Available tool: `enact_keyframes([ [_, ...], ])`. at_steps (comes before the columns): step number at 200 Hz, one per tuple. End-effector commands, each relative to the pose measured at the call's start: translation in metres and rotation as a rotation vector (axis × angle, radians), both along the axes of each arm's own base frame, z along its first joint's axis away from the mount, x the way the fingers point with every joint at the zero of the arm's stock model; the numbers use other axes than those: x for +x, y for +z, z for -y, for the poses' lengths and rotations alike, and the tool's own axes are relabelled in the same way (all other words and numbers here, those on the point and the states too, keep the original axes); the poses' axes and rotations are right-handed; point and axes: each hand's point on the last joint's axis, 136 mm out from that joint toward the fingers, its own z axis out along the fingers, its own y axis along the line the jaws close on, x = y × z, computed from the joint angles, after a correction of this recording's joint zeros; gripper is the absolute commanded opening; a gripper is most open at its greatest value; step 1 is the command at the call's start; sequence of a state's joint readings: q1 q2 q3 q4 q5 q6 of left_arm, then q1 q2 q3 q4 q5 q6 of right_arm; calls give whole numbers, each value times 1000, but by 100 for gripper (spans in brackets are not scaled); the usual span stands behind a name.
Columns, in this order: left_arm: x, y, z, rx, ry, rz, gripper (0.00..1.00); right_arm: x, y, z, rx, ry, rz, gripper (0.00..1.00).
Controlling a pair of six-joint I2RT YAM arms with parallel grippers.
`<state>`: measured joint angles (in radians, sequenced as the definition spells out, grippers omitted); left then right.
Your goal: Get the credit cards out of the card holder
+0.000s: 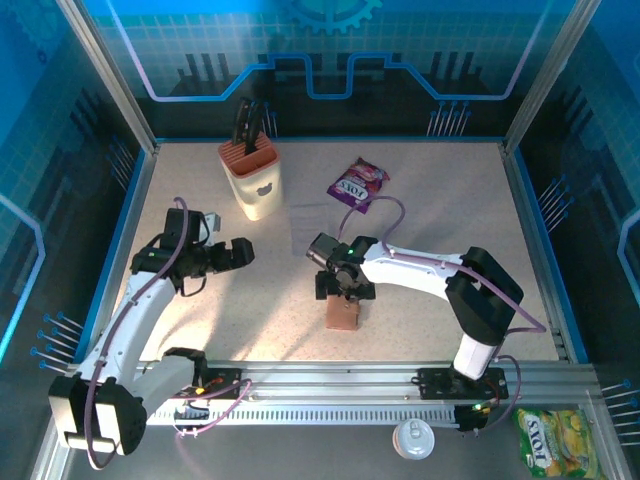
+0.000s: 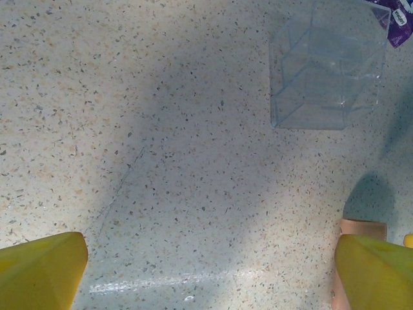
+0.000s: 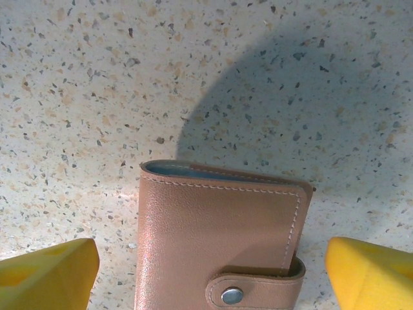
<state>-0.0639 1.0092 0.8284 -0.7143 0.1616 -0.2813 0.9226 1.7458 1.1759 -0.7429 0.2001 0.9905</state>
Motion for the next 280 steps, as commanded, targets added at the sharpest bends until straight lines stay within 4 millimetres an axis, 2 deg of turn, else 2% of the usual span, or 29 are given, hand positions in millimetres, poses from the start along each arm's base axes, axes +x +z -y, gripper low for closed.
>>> enact_keyframes([
  [1,-7,-8,-3,35,-14,-36,99,-7,-14,5,-42,-24,-26,92],
  [56,-6,-8,-1,30,-19,-41,99,-20,-43,2,-21,-59,-88,90],
  [98,-6,-7,-2,30,-18,-35,99,-25,-50,1,-23,-48,-82,82],
  [131,-6,-6,-3,36,-14,-30,99,-19,-41,-6,-13,-26,-53,77],
  [192,-7,-5,-3,37,-13,-28,99,-3,-22,-29,11,27,-2,77],
  [243,-7,-3,-1,20,-17,-23,99,9,-19,-51,26,75,3,76],
  [280,-9,8,8,-49,-10,6,99,12,-25,-62,26,111,-11,77],
])
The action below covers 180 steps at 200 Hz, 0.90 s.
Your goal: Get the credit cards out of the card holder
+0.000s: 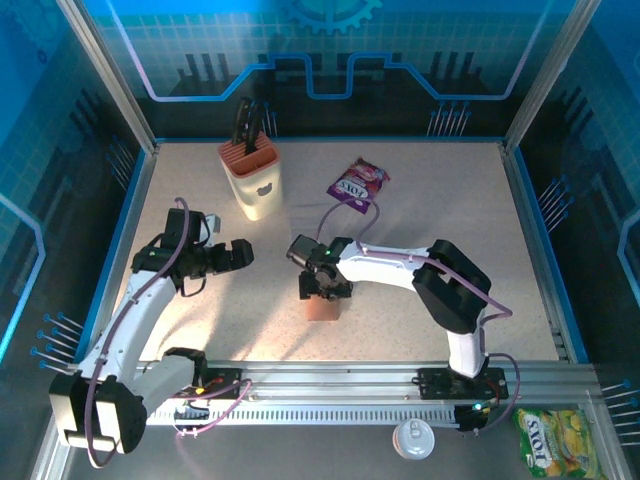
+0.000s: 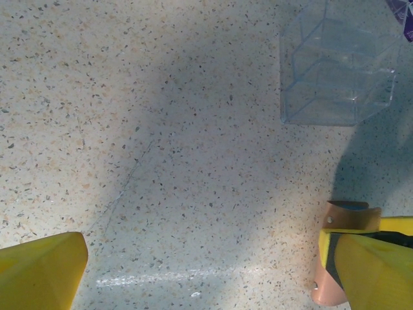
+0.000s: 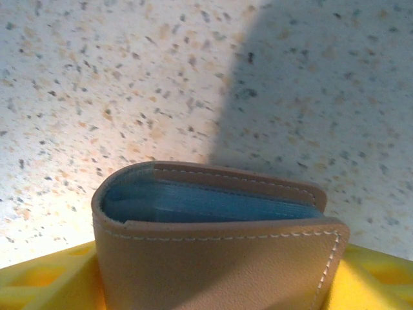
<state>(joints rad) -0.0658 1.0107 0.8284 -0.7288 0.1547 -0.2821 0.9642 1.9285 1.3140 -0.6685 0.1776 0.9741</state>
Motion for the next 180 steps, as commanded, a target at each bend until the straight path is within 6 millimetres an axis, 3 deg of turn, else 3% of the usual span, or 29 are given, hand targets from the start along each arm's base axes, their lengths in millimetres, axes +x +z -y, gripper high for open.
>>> enact_keyframes([
  [1,-6,11,9,-58,-9,22,99,-2,-3,-10,-8,51,-13,77],
  [42,-4,16,40,-242,-4,-1,99,0,10,-14,13,69,6,82],
  [87,-6,-2,75,-360,-6,-21,99,-2,45,1,44,85,84,85],
  [115,-8,-17,93,-394,-9,-37,99,-8,58,11,94,99,128,83],
  [153,-15,-36,116,-445,-23,-82,92,-23,60,22,155,114,90,81],
  [180,-21,-42,131,-483,-30,-104,87,-28,57,21,199,119,68,71],
])
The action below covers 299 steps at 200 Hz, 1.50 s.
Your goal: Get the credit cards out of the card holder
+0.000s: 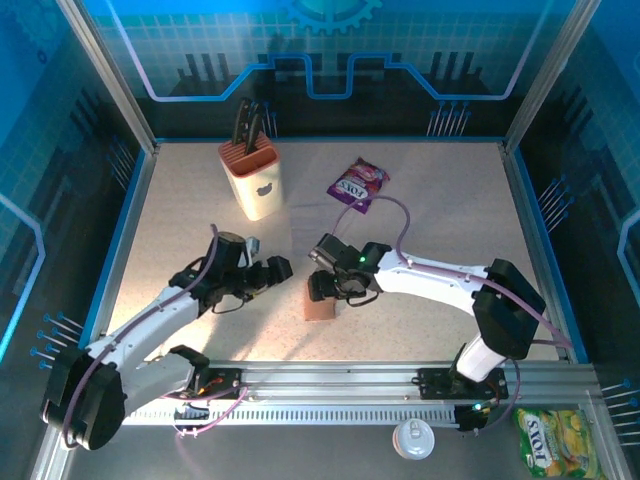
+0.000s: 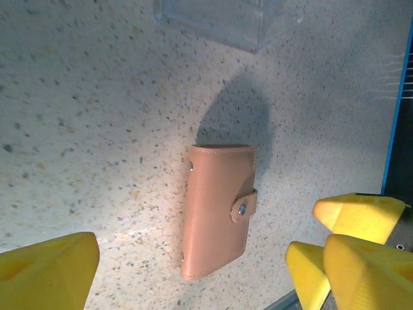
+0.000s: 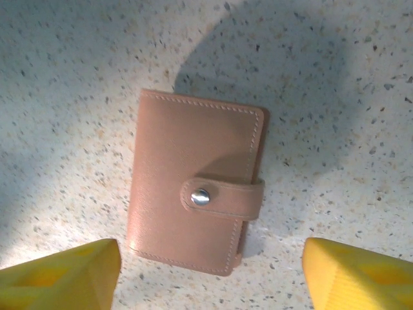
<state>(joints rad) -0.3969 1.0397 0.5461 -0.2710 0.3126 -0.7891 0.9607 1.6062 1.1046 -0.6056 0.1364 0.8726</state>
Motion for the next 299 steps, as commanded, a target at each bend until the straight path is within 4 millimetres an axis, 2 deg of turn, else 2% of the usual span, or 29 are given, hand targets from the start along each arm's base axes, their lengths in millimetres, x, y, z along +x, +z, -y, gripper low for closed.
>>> enact_keyframes([
  [1,2,4,19,-85,10,1,86,-5,2,-2,52,17,-22,71],
  [22,-2,-2,26,-72,-3,-2,84,-6,0,-5,61,23,-35,63],
  [35,-3,-6,31,-77,-3,-4,79,-7,-2,-7,63,26,-44,57],
  [61,-6,-16,41,-81,-12,-19,69,-6,-7,-9,53,25,-54,53],
  [80,-8,-24,46,-93,1,-44,63,-4,-13,-10,35,19,-58,47],
  [90,-9,-28,47,-96,10,-47,59,-2,-16,-10,25,15,-62,46],
  [138,-15,-42,38,-66,42,-51,54,3,-25,-17,0,12,-80,37],
  [167,-15,-45,36,-64,51,-46,54,3,-32,-19,-22,15,-95,36],
  [190,-14,-47,36,-64,54,-49,47,5,-35,-21,-38,22,-99,35],
  [244,-17,-52,31,-52,64,-49,44,6,-44,-23,-56,19,-111,34],
  [282,-20,-55,29,-49,67,-55,44,2,-58,-22,-82,16,-138,34],
  [299,-21,-56,29,-54,65,-54,39,0,-65,-21,-86,13,-152,33],
])
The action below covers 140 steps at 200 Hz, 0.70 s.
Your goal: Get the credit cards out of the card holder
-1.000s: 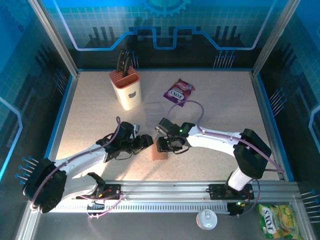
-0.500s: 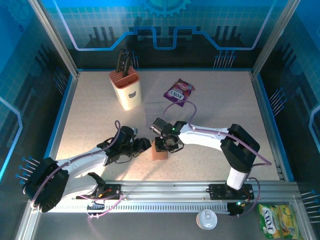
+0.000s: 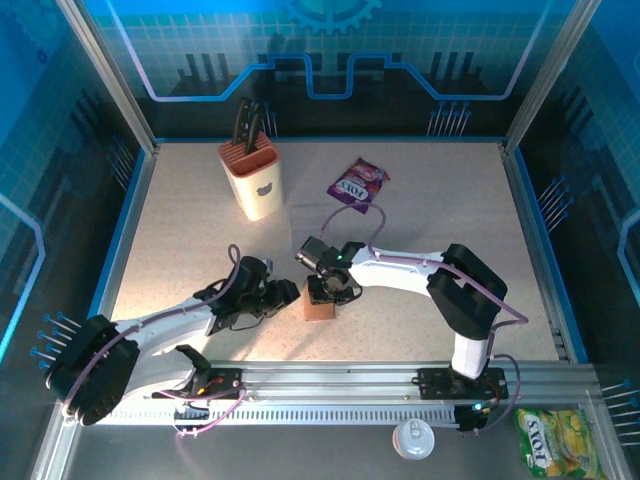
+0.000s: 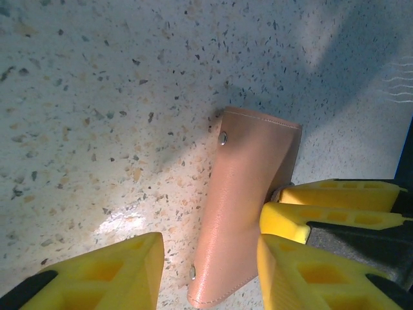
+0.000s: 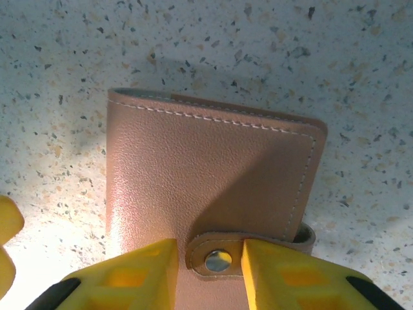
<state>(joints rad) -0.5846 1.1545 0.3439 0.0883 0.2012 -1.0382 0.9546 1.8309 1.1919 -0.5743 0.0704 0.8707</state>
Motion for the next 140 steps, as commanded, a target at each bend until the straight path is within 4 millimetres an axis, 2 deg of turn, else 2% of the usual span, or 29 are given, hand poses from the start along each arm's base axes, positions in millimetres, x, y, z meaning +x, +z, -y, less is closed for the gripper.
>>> enact_keyframes([
  [1,-1,1,0,-5,4,18,39,-6,-16,2,-36,-3,-41,33],
  [13,0,3,1,-10,0,21,37,-8,-21,1,-36,1,-53,27],
  [83,6,4,23,-52,-57,6,30,-9,-22,2,-25,-5,-49,15],
  [113,8,2,36,-61,-86,0,26,-9,-17,2,-6,-10,-40,14],
  [140,8,1,39,-55,-88,-3,26,-6,-1,1,20,-9,-9,18],
])
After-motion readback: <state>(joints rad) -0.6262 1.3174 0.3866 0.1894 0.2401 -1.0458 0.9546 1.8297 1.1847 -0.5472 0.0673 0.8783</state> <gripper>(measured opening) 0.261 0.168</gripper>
